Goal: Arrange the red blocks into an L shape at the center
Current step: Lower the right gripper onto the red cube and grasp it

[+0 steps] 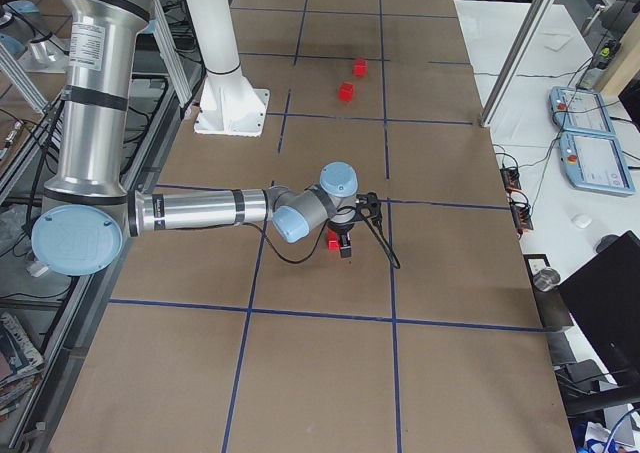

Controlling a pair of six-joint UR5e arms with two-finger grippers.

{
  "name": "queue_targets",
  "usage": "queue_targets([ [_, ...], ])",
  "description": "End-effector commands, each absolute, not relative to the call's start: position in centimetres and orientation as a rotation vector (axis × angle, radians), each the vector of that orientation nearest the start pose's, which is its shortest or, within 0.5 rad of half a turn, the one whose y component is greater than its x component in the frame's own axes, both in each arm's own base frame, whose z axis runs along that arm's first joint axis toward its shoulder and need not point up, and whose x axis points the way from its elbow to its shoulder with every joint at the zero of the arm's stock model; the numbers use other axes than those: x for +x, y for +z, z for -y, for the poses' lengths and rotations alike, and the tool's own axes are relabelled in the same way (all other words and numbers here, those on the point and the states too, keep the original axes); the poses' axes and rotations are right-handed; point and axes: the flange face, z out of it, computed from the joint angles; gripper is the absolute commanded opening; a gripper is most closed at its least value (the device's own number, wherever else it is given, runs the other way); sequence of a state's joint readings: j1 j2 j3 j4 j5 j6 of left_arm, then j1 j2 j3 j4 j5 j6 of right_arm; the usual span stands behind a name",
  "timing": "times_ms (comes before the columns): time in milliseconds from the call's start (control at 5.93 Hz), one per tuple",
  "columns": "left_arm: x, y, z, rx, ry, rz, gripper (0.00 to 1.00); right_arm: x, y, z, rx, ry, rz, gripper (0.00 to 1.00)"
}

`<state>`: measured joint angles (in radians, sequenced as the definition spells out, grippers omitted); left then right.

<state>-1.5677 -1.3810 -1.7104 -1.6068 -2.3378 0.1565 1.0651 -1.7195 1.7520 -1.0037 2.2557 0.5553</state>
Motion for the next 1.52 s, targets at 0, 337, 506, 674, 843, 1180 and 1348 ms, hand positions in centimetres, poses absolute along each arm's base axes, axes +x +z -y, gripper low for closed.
queue_targets([
  [0,-6.3,67.3,40.9,0.044,0.146,-0.767,1.0,-18.8,56.9,43.0,0.15,-0.162,0.867,1.0],
  [337,-6.3,67.4,40.9,0.043,0.145,-0.767,1.0,-20.8,57.6,42.6,0.143,-0.175,0.827,1.0],
  [506,-6.3,67.4,40.9,0.043,0.145,-0.767,1.0,-21.7,58.9,42.3,0.117,-0.185,0.812,1.0],
  [674,-6.3,67.4,40.9,0.043,0.145,-0.767,1.0,-23.0,60.0,42.2,0.102,-0.201,0.793,1.0],
  [843,-6.3,67.4,40.9,0.043,0.145,-0.767,1.0,-23.8,60.8,41.9,0.085,-0.213,0.784,1.0],
  [1180,-6.3,67.4,40.9,0.043,0.145,-0.767,1.0,-24.1,60.9,41.7,0.077,-0.22,0.783,0.4],
  [1348,-6.3,67.4,40.9,0.043,0.145,-0.767,1.0,-24.2,59.9,41.9,0.094,-0.223,0.792,0.09],
])
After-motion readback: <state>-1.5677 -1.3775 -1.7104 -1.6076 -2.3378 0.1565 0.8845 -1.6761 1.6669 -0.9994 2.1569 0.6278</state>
